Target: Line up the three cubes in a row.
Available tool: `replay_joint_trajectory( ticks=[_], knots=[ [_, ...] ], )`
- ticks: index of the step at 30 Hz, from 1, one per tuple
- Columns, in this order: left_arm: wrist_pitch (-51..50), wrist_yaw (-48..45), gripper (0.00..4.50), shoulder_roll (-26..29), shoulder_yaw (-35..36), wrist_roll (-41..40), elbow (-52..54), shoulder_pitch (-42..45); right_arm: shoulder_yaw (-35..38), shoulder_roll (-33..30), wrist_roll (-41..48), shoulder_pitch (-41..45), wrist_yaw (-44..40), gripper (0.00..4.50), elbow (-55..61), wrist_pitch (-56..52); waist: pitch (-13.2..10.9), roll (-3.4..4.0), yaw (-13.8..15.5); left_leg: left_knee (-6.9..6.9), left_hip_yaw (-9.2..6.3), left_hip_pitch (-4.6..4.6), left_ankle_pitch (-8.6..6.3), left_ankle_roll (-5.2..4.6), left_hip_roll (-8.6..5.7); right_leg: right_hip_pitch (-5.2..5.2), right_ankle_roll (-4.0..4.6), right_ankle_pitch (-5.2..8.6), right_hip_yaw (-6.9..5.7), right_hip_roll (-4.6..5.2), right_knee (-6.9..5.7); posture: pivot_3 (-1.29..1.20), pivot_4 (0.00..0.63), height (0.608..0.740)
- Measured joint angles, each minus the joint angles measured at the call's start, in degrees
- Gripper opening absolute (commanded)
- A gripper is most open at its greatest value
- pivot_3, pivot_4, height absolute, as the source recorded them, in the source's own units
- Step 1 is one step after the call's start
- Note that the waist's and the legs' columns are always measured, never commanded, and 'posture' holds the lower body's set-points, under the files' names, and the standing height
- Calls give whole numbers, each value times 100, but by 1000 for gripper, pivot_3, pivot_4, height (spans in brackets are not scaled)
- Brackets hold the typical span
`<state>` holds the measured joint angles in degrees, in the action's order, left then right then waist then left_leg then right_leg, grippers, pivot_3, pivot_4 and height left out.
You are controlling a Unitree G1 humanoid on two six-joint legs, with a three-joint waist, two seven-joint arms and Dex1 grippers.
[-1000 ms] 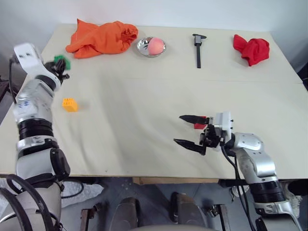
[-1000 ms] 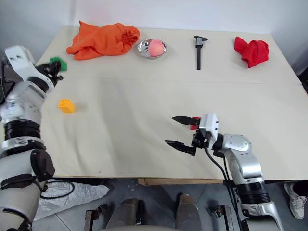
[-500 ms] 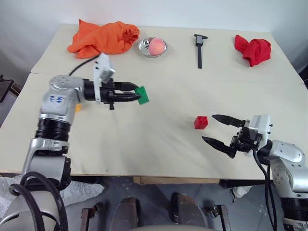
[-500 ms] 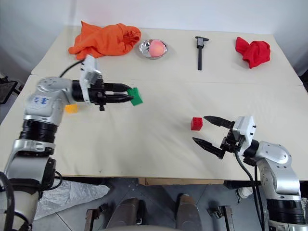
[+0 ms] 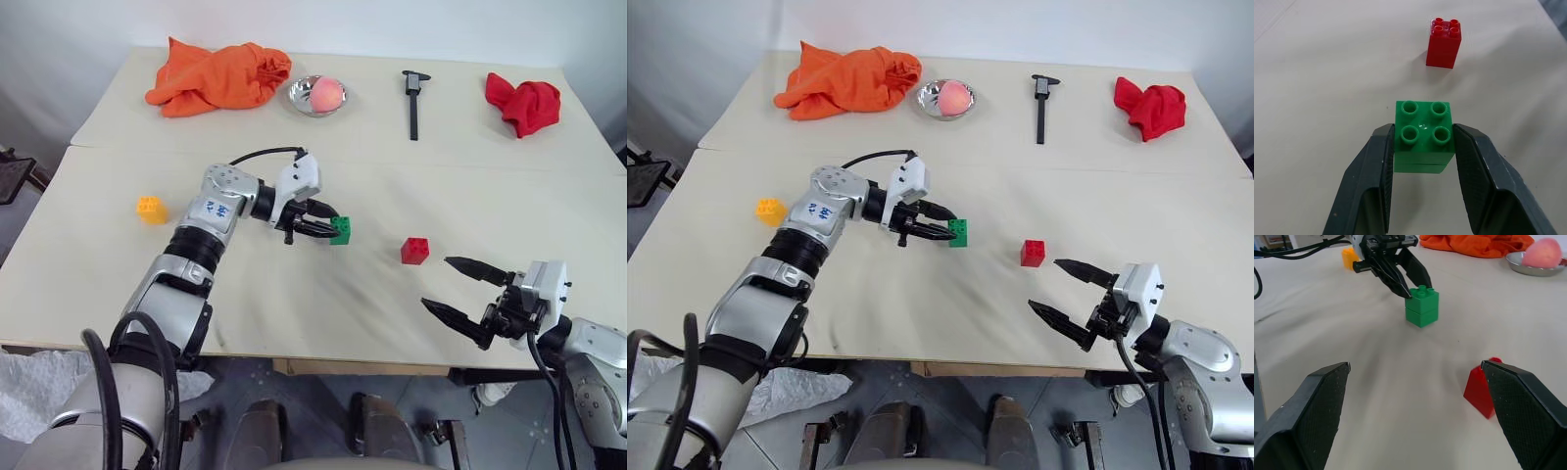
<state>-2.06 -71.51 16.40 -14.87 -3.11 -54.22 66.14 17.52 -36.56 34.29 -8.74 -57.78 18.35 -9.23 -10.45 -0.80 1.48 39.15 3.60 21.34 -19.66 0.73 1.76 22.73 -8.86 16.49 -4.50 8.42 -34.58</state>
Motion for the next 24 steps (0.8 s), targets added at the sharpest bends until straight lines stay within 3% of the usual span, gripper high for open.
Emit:
replay_joint_trajectory(
  ticks=[6,21,24],
  knots=[
    [301,-109,1505,-452,-82,251,-712,258,11,81,42,-284,118,4500,189,-64,-1,-2,-1,1,1,0,0,-1,0,0,-1,-1,0,0,2,0,150,740],
    [690,-32,1505,-695,-11,691,-1265,568,127,-36,-29,-165,-133,4500,-348,118,-1,-2,4,1,1,0,-2,-4,0,0,-1,-1,0,0,2,0,150,740],
    [440,-72,2483,-731,148,662,-1266,568,125,-36,-43,-117,-155,4500,-428,158,-1,-2,2,1,1,0,-2,-4,0,0,-1,-1,0,0,2,0,150,740]
  ],
)
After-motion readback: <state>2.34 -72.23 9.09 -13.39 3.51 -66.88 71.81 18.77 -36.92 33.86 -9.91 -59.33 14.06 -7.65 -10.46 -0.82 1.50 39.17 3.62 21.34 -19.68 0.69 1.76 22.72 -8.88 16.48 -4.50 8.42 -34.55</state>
